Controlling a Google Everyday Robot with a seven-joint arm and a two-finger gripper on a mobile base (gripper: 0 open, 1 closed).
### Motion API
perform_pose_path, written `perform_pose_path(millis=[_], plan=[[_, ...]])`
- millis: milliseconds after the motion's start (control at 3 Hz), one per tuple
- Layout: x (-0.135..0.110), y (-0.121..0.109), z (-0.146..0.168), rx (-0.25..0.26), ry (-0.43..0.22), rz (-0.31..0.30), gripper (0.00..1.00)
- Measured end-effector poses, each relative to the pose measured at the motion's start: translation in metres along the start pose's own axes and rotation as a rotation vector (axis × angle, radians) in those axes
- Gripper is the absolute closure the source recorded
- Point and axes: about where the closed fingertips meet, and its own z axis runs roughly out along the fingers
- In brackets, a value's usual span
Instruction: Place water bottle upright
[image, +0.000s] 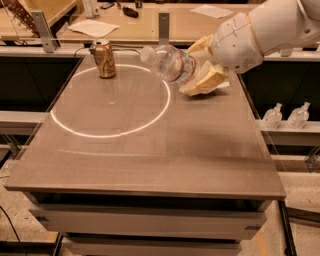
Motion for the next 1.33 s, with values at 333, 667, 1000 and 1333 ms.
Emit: perform_pose_path(millis=[333,667,1000,1333], plan=[[-0.011,-0.006,0.002,0.074,-0.218,0.038,1.0],[-0.019,-0.01,0.007,0.148,-0.441,0.099,1.0],[-0.047,-0.016,0.001,0.158,-0.554,0.119,1.0],[-0.046,-0.016,0.0,0.158,-0.549,0.12,1.0]])
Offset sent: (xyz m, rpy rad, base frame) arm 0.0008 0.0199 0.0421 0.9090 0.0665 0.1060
